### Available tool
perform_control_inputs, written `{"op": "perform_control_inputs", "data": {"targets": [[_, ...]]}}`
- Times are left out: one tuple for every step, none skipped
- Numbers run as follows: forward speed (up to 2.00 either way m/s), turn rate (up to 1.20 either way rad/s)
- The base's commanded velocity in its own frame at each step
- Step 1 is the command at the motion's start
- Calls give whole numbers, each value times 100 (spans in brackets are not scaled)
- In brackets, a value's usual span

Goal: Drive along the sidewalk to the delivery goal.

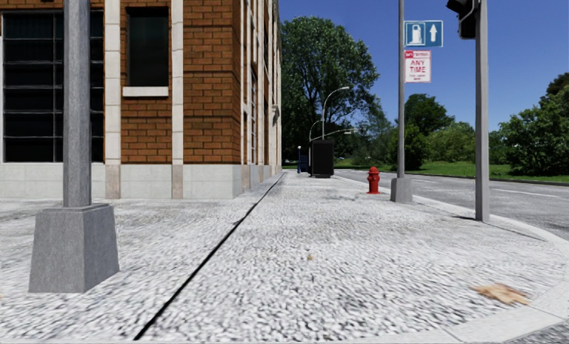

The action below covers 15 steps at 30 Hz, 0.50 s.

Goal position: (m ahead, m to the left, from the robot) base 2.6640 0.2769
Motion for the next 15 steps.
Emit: {"op": "perform_control_inputs", "data": {"targets": [[141, 0], [138, 0], [133, 0], [133, 0], [126, 0], [119, 0], [117, 0], [117, 0], [116, 0], [116, 0], [116, 0], [116, 0], [116, 0], [118, 0], [118, 0]]}}
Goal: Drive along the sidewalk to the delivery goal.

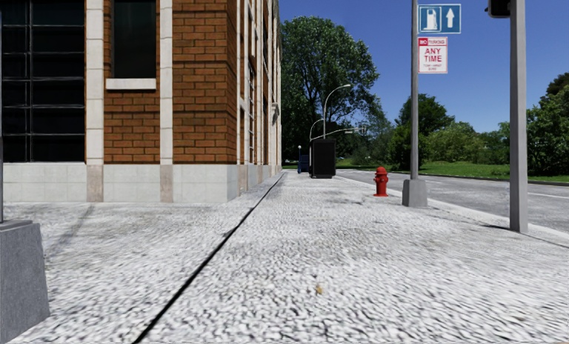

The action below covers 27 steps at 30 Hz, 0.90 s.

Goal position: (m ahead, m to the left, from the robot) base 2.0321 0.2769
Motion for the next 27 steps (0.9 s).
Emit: {"op": "perform_control_inputs", "data": {"targets": [[121, 0], [123, 0], [123, 0], [123, 0], [123, 0], [123, 0], [123, 0], [123, 0], [123, 0], [123, 0], [123, 0], [123, 0], [123, 0], [124, 0], [124, 0], [124, 0], [125, 0], [125, 0], [125, 0], [125, 0], [126, 0], [126, 0], [126, 0], [126, 0], [126, 0], [126, 0], [126, 0]]}}
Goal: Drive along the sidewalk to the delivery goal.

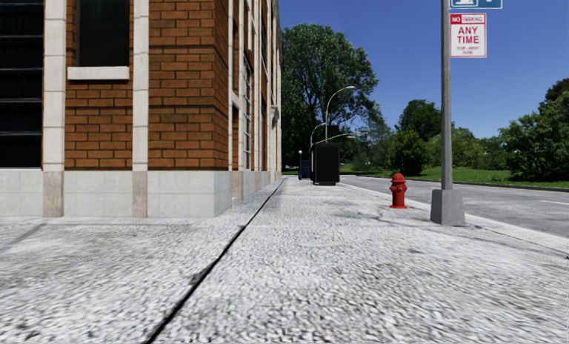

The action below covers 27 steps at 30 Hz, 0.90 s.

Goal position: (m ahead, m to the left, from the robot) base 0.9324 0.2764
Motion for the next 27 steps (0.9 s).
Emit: {"op": "perform_control_inputs", "data": {"targets": [[126, 0], [126, 0], [126, 0], [126, 0], [126, 0], [126, 0], [126, 0], [126, 0], [126, 0], [126, 0], [126, 0], [126, 0], [126, 0], [126, 0], [126, 0], [38, 0], [0, 0], [0, 0], [0, 0], [0, 0], [0, 0], [0, 0], [0, 0], [0, 0], [0, 0], [0, 0], [0, 0]]}}
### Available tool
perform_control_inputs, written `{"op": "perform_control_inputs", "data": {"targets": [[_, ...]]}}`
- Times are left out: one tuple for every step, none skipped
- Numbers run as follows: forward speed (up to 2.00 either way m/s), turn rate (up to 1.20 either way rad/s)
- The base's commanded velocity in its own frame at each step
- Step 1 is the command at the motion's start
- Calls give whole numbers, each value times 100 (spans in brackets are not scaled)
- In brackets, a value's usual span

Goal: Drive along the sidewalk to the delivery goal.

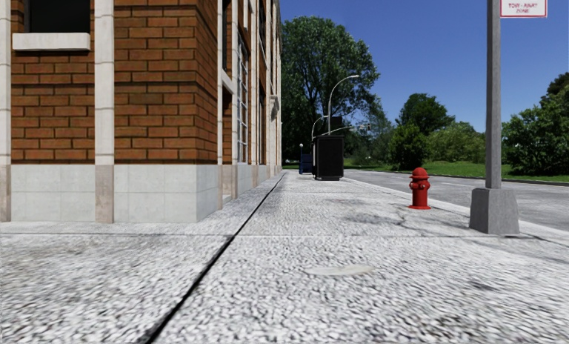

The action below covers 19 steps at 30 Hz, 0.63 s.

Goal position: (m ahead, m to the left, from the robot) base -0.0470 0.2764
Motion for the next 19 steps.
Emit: {"op": "perform_control_inputs", "data": {"targets": [[0, 0], [0, 0], [0, 0], [0, 0], [0, 0], [0, 0], [0, 0], [0, 0], [0, 0], [0, 0], [0, 0], [0, 0], [0, 0], [0, 0], [0, 0], [0, 0], [0, 0], [0, 0], [0, 0]]}}
